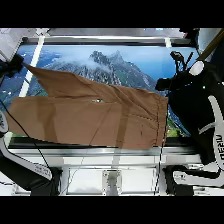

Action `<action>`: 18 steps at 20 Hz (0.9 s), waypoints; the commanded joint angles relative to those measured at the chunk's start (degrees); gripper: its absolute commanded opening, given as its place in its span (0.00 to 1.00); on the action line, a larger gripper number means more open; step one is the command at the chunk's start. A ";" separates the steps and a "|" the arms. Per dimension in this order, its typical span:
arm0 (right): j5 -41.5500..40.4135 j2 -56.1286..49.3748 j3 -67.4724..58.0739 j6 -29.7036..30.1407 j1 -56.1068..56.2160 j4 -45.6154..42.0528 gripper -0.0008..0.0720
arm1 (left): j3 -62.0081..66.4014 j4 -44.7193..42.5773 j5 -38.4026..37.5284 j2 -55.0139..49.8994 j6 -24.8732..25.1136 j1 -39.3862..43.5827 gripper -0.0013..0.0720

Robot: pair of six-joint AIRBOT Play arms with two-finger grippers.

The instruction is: Fold the clothes and pants, and hang the long-sleeved shirts on hangers.

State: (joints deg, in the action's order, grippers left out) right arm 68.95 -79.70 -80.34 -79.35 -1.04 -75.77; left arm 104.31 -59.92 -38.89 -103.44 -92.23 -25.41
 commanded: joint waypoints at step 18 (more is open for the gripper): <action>-6.21 -19.89 0.07 0.04 -17.03 20.00 0.74 | -0.02 -8.44 10.27 6.10 8.74 6.38 0.03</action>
State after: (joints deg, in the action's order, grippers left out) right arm 63.33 -95.94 -80.20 -80.23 -17.96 -58.67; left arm 104.27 -68.07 -35.44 -95.77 -84.55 -21.02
